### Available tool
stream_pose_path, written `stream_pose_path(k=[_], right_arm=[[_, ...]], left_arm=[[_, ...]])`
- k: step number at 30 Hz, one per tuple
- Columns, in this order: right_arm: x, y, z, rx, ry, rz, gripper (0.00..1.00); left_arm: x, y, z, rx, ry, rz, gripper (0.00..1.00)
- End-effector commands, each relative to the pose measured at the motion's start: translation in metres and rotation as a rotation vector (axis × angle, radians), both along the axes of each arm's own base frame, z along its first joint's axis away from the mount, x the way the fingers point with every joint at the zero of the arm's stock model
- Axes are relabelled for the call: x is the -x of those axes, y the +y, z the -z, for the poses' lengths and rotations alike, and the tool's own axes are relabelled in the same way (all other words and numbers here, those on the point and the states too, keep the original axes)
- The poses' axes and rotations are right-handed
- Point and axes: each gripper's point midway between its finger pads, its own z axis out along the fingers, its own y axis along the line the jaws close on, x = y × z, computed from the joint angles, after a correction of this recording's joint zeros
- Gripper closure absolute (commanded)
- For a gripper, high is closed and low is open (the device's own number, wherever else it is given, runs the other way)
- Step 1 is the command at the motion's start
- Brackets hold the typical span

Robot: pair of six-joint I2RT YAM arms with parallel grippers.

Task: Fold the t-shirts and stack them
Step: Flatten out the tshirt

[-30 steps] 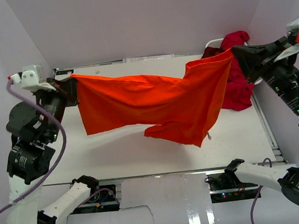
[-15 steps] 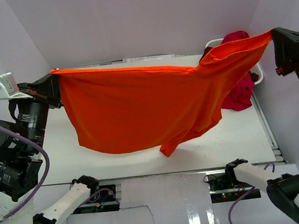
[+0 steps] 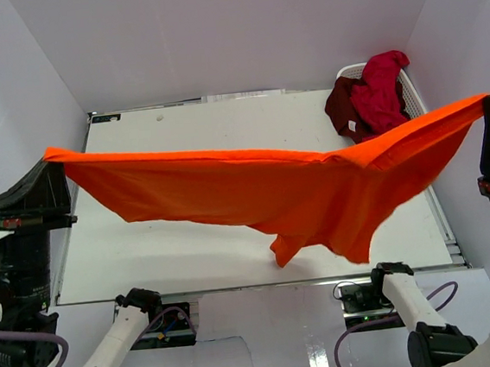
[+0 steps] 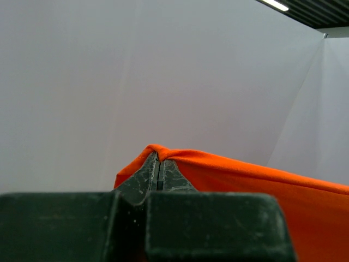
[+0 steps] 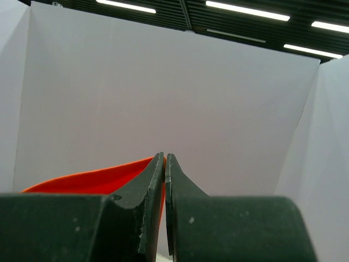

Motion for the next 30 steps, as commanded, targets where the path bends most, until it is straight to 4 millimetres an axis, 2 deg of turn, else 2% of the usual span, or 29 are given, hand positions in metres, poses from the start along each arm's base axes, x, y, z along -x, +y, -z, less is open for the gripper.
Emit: stream_pose_path(k=[1, 2, 3, 5, 8, 11, 15, 16, 18, 19, 20, 22, 23, 25, 26, 28, 29, 30], right_arm=[[0.019, 0.013, -0.020, 0.021, -0.114, -0.031, 0.92], [0.014, 0.012, -0.016, 0.013, -0.105, -0.030, 0.92], [0.031, 0.015, -0.020, 0.021, -0.164, -0.017, 0.92], [0.034, 0.016, -0.017, 0.008, -0.181, -0.016, 0.92], [0.071, 0.024, -0.023, 0.010, -0.269, -0.011, 0.92], [0.091, 0.032, -0.027, 0.021, -0.314, -0.035, 0.92], [0.087, 0.038, -0.014, 0.003, -0.303, -0.087, 0.92], [0.061, 0.033, -0.002, -0.016, -0.242, -0.091, 0.92], [0.044, 0.035, 0.011, -0.010, -0.200, -0.102, 0.92], [0.021, 0.031, 0.023, -0.031, -0.143, -0.108, 0.92], [0.014, 0.033, 0.027, -0.018, -0.136, -0.108, 0.92], [-0.005, 0.031, 0.039, -0.036, -0.088, -0.126, 0.92], [-0.025, 0.027, 0.054, -0.048, -0.036, -0.135, 0.92], [-0.038, 0.024, 0.066, -0.058, -0.014, -0.136, 0.92], [-0.057, 0.019, 0.080, -0.072, 0.033, -0.143, 0.92], [-0.084, 0.017, 0.098, -0.073, 0.113, -0.168, 0.92], [-0.108, 0.013, 0.117, -0.080, 0.188, -0.187, 0.92], [-0.116, 0.010, 0.125, -0.088, 0.212, -0.188, 0.92]], left_arm=[[0.008, 0.004, -0.010, 0.007, -0.072, -0.017, 1.00], [0.011, 0.005, -0.012, 0.012, -0.091, -0.019, 1.00], [0.021, 0.010, -0.014, 0.025, -0.118, -0.023, 1.00], [0.032, 0.012, -0.017, 0.046, -0.149, -0.013, 1.00], [0.049, 0.015, -0.017, 0.069, -0.180, 0.009, 1.00], [0.060, 0.017, -0.013, 0.085, -0.197, 0.022, 1.00], [0.061, 0.021, 0.003, 0.098, -0.185, 0.012, 1.00], [0.056, 0.021, 0.015, 0.098, -0.164, 0.001, 1.00], [0.046, 0.025, 0.028, 0.108, -0.128, -0.030, 1.00], [0.042, 0.026, 0.035, 0.112, -0.114, -0.042, 1.00], [0.032, 0.027, 0.049, 0.113, -0.079, -0.061, 1.00], [0.021, 0.027, 0.064, 0.122, -0.042, -0.078, 1.00], [0.010, 0.025, 0.079, 0.121, -0.003, -0.086, 1.00], [0.000, 0.027, 0.095, 0.142, 0.033, -0.105, 1.00], [-0.013, 0.025, 0.113, 0.140, 0.078, -0.117, 1.00], [-0.025, 0.028, 0.131, 0.165, 0.118, -0.144, 1.00], [-0.035, 0.026, 0.146, 0.163, 0.153, -0.157, 1.00], [-0.043, 0.028, 0.155, 0.169, 0.179, -0.178, 1.00]])
